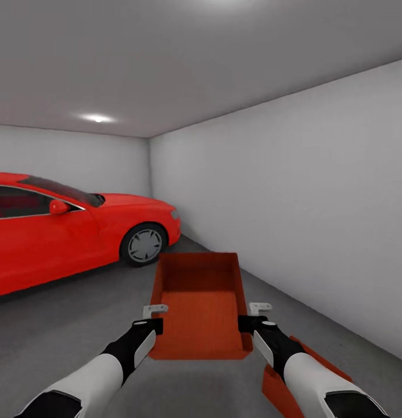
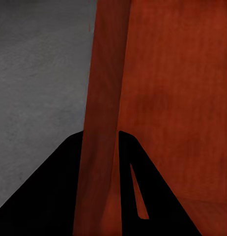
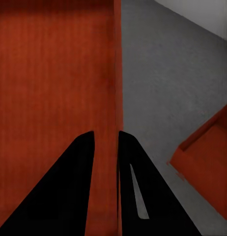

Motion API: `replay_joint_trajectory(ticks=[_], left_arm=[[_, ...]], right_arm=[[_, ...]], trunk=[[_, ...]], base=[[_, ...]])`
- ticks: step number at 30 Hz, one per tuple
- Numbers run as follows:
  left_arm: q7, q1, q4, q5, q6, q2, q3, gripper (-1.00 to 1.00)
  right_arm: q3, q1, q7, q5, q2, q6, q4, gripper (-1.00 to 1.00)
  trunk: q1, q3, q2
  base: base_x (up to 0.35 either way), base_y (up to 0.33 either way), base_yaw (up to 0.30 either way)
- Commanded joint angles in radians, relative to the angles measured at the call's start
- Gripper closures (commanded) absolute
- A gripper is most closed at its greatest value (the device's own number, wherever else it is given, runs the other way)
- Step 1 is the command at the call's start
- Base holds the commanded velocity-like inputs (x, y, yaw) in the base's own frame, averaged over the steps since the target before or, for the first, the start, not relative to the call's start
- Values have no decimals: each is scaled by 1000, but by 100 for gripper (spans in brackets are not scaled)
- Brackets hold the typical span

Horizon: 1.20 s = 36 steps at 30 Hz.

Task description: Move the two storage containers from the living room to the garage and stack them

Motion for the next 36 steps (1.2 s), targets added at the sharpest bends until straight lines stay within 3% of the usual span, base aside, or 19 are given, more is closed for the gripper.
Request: replay_joint_trajectory(ticks=[1,25,36], left_arm=[[8,-1,-6,-8,-33,53,50,100],[6,-1,-6,-8,-34,53,50,100],[4,-1,-6,-8,-34,53,50,100]], right_arm=[[-16,0,1,-10,-3,5,0,100],[-15,0,3,-10,-3,-2,0,100],[-15,0,3,-10,-2,-6,0,100]], trunk=[[1,-1,-1],[1,-21,-1],[1,-22,-1]], base=[[322,0,-269],[322,38,-248],[318,177,-12]])
